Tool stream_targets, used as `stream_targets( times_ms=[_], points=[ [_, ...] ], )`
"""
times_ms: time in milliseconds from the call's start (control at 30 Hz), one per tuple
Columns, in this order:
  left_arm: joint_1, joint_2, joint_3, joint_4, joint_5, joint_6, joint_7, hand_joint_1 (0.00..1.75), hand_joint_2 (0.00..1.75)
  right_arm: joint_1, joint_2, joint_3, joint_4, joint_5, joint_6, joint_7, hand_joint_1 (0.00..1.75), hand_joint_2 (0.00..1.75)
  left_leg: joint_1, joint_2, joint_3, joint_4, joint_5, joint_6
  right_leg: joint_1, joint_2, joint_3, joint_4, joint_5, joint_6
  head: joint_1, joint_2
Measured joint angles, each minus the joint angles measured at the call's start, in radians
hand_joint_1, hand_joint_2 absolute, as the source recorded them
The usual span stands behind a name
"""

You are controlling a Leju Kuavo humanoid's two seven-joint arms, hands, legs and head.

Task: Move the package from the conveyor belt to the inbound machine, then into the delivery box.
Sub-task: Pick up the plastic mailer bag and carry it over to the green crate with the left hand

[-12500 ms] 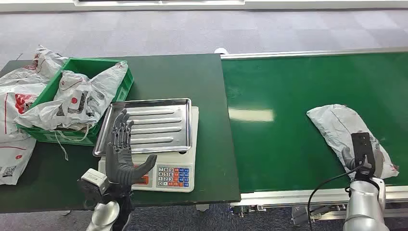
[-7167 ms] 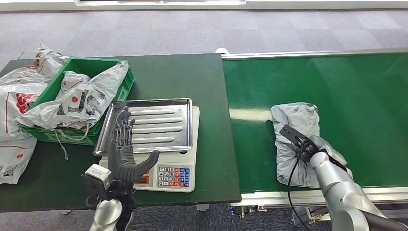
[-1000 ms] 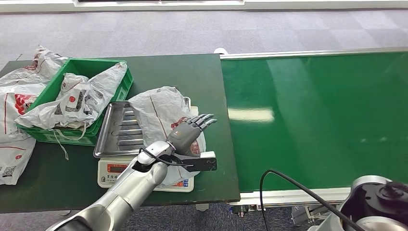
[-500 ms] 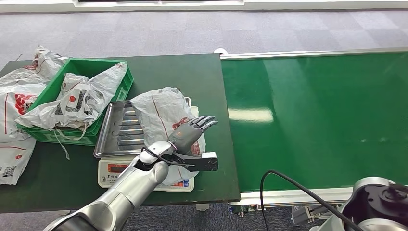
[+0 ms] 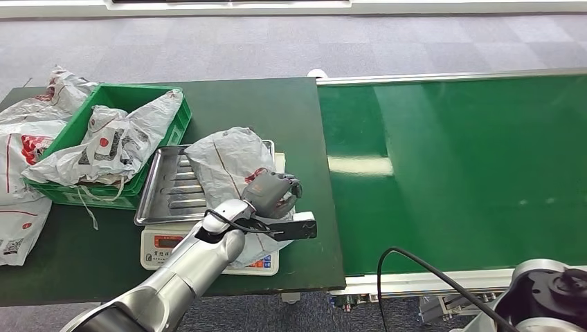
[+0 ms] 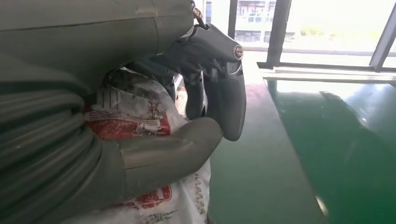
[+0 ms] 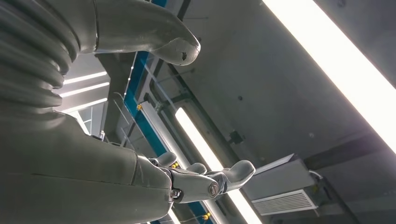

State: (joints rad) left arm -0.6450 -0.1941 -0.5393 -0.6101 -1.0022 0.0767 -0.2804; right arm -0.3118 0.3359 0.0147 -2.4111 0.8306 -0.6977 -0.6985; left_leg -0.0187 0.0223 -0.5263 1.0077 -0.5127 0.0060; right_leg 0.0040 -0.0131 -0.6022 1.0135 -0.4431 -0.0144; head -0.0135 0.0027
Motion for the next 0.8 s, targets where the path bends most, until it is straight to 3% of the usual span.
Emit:
stream_targets(
  times_ms=[467, 800],
  points=[
    [0.004, 0.02, 0.006, -0.065, -0.018, 0.045, 0.04, 1.75, 1.75, 0.005, -0.002, -0.001, 0.0, 0.0, 0.0, 0.0, 0.0, 1.75, 0.0, 0.0, 0.0, 0.0, 0.0, 0.0, 0.0, 0.0, 0.0, 0.0, 0.0, 0.0, 0.0, 0.0],
    [0.024, 0.042, 0.059, -0.152, -0.006, 0.097, 0.038, 1.75, 1.75, 0.014, -0.004, -0.002, 0.0, -0.005, 0.0, 0.0, 0.0, 1.75, 0.0, 0.0, -0.001, 0.0, 0.0, 0.0, 0.0, 0.0, 0.0, 0.0, 0.0, 0.0, 0.0, 0.0]
  ],
)
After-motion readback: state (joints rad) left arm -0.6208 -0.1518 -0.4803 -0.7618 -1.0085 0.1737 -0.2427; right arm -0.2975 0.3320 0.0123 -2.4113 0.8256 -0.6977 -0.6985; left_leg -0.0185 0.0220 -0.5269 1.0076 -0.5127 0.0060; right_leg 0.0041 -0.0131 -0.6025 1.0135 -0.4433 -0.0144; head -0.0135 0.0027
